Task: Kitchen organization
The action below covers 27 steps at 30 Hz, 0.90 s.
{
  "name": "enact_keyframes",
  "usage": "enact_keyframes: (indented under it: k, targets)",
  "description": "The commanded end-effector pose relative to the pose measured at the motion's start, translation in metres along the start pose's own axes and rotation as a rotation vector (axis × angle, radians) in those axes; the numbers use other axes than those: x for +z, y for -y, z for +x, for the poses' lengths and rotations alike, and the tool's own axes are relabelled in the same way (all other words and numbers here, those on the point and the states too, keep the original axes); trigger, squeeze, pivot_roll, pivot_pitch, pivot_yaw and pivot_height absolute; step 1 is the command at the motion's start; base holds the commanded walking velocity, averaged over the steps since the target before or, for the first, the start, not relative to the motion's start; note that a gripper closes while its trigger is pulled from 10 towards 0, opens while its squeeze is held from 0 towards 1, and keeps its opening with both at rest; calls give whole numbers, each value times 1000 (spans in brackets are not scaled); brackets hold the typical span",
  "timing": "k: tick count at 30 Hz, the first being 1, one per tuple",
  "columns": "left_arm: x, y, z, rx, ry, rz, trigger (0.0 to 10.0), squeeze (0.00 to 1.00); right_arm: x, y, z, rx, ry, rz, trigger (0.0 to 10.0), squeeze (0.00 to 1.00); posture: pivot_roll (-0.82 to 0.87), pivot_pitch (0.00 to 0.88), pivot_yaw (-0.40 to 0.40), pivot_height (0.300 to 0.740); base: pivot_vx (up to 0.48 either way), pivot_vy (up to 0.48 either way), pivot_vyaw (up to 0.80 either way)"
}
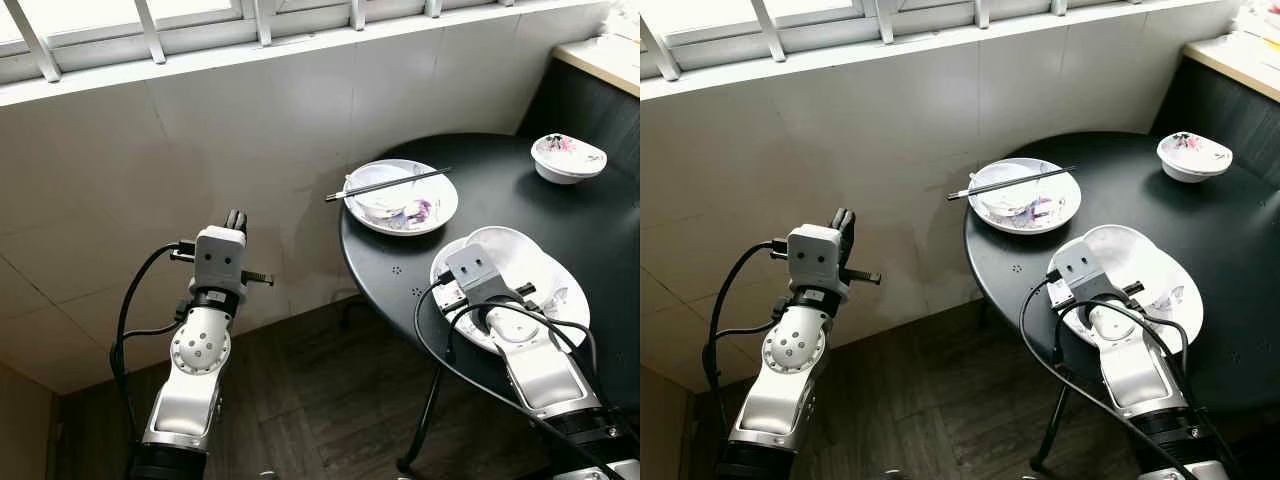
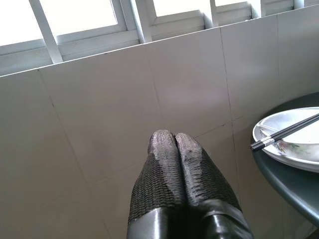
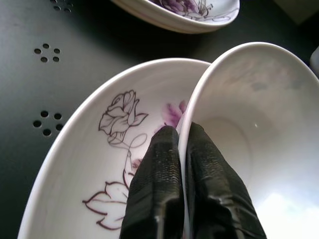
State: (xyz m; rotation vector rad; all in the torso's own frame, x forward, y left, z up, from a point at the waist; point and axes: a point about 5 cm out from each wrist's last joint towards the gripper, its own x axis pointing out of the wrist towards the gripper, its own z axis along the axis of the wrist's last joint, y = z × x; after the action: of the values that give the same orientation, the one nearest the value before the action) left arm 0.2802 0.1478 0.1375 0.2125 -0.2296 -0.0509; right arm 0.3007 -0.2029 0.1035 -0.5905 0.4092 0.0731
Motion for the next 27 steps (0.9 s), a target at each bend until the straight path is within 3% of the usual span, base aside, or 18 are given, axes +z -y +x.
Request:
enact_keyframes:
  k: [1,2,4,9,10,11,12,14,15,27]
  targets:
    - [-5,-1,-1,2,-28,5,10000,0,5,3,-2,-22,41,-41,0,0,-25,27,7,740,0,0,0]
    - [-5,-1,-1,5,-30,3,10000,0,15,5,-4,-55,115,-120,0,0,-24,27,6,740,0,0,0]
    - [-5,-1,-1,6,-30,2,10000,0,27,8,-7,-112,203,-173,0,0,-23,27,6,740,0,0,0]
    - [-5,-1,0,7,-29,1,10000,0,62,19,-18,-287,423,-239,0,0,-21,25,9,740,0,0,0]
    - [-5,-1,0,6,-28,1,10000,0,73,20,-22,-319,490,-234,627,0,-21,25,9,740,0,0,0]
    - [-5,-1,0,6,-27,1,10000,0,77,20,-24,-337,518,-255,4431,0,-20,24,10,740,0,0,0]
    - [-4,-2,0,6,-26,0,10000,0,82,19,-25,-360,540,-286,9216,0,-20,24,10,740,0,0,0]
    - [-4,-2,0,6,-26,0,10000,0,84,19,-25,-375,553,-309,9216,0,-20,24,10,740,0,0,0]
    - [-4,-1,0,6,-25,0,10000,0,89,15,-26,-372,588,-310,10000,0,-17,24,10,740,0,0,794]
    - [-1,-4,1,19,-7,1,10000,0,100,-11,-32,-274,720,-258,10000,0,-13,25,9,740,0,0,799]
